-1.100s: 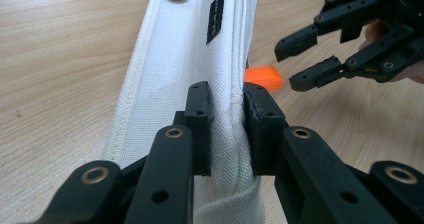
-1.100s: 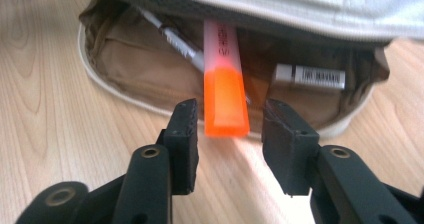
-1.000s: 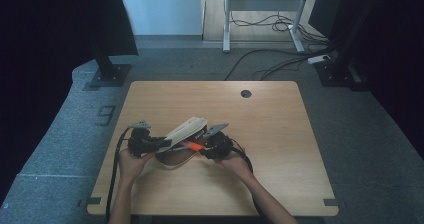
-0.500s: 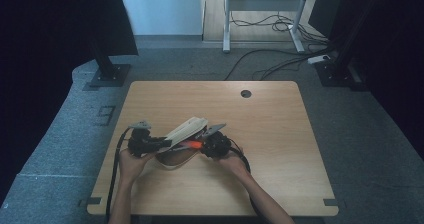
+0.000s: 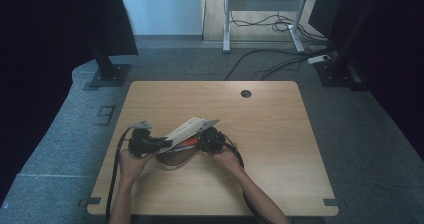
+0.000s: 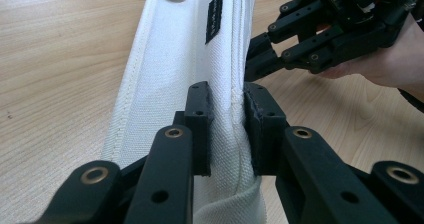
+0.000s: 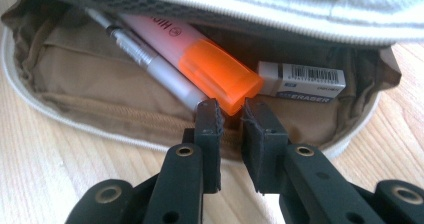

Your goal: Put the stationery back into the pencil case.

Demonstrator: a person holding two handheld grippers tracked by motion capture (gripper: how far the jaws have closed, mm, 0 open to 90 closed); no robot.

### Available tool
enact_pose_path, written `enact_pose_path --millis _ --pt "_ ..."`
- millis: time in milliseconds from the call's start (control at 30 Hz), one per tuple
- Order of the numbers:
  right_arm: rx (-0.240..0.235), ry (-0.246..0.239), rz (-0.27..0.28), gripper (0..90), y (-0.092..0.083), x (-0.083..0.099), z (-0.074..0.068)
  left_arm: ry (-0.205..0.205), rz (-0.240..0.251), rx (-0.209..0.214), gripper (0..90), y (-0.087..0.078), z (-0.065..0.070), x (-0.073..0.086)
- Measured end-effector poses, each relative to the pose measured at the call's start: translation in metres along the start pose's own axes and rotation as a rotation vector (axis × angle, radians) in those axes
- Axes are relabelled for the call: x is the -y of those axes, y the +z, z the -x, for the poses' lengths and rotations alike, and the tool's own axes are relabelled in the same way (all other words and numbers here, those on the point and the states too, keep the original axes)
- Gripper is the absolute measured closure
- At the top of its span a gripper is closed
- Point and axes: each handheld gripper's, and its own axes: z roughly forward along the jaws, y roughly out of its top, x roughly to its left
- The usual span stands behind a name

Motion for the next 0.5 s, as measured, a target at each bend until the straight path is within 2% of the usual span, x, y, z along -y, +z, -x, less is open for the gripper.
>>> enact_pose_path --millis 233,500 --pt "0.001 -0.001 -0.005 74.4 0.0013 -0.0035 0.0005 0.0 -0.014 0.012 73.4 0.0027 0.0006 0.0015" --pt "0.028 0.013 0.013 69.5 -0.004 -0.0039 0.0057 0.005 -0.027 0.022 70.4 0.0066 0.0028 0.0052"
